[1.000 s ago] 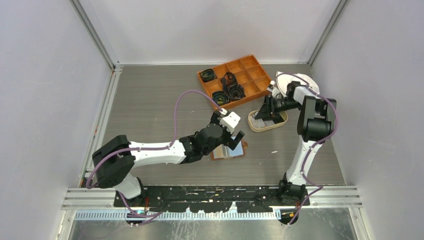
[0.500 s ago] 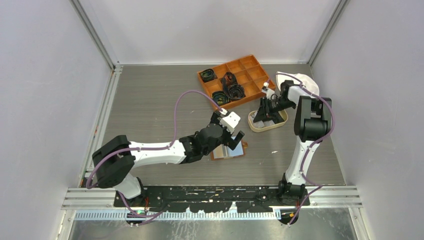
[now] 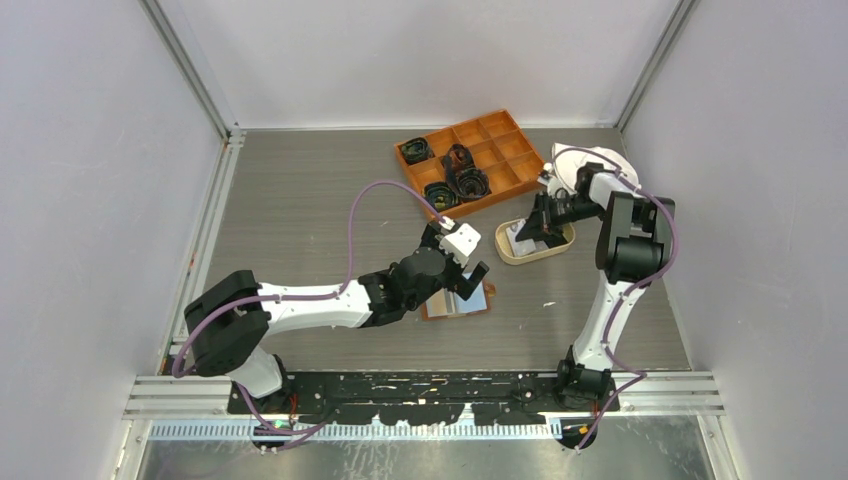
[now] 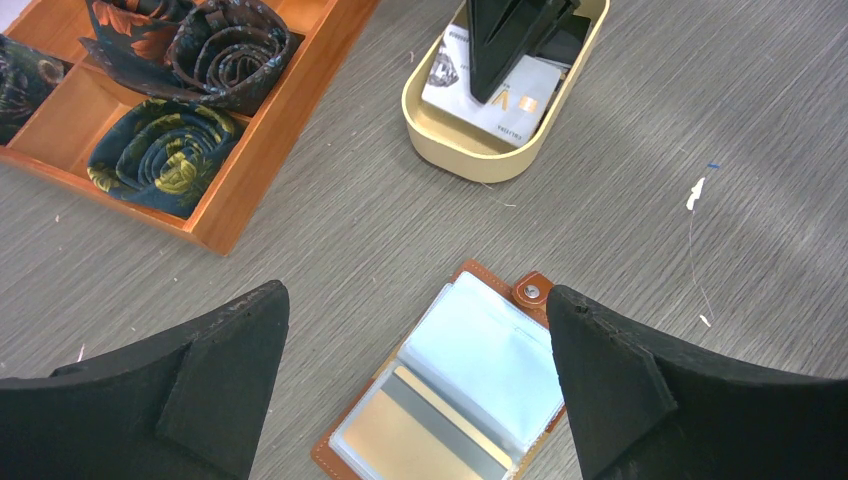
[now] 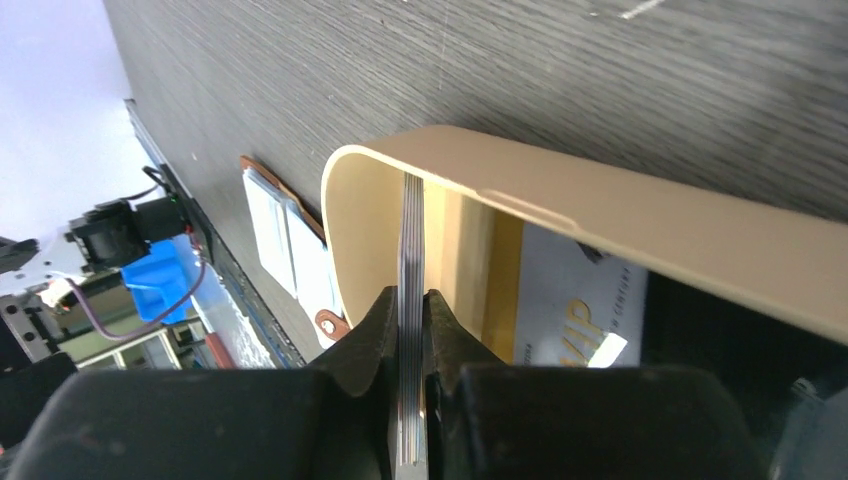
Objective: Put the credit cards into the card holder
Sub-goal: Pick up the credit card from the storage box.
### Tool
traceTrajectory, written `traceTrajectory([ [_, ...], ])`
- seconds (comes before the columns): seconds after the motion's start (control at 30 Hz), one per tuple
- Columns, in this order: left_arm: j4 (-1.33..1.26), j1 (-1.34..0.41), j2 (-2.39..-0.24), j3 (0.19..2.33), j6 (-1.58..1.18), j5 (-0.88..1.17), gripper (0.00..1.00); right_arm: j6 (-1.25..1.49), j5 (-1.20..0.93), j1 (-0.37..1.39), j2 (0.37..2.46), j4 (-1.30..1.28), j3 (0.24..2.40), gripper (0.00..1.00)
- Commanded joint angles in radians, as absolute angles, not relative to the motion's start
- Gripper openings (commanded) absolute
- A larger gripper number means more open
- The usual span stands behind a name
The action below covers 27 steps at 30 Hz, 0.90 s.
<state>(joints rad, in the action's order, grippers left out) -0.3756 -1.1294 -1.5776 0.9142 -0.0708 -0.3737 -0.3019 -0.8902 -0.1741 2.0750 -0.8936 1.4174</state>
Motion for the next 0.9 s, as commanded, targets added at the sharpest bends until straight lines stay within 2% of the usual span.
traceTrajectory([
  [0.0,-0.428,-1.124,-1.534,0.928,-0.077,-0.378,1.00,-0.329,-0.995,-0.210,2.081,-0.949,1.462,0.03],
  [0.17,-0.432,-1.125,-1.532,0.925,-0.077,-0.379,1.00,-0.352,-1.005,-0.219,2.114,-0.977,1.475,0.20],
  [0.43,-0.434,-1.126,-1.531,0.923,-0.077,-0.379,1.00,-0.346,-1.027,-0.230,2.122,-0.980,1.477,0.32],
  [0.87,-0.440,-1.125,-1.528,0.917,-0.077,-0.377,1.00,-0.344,-1.042,-0.262,2.113,-0.985,1.477,0.32],
])
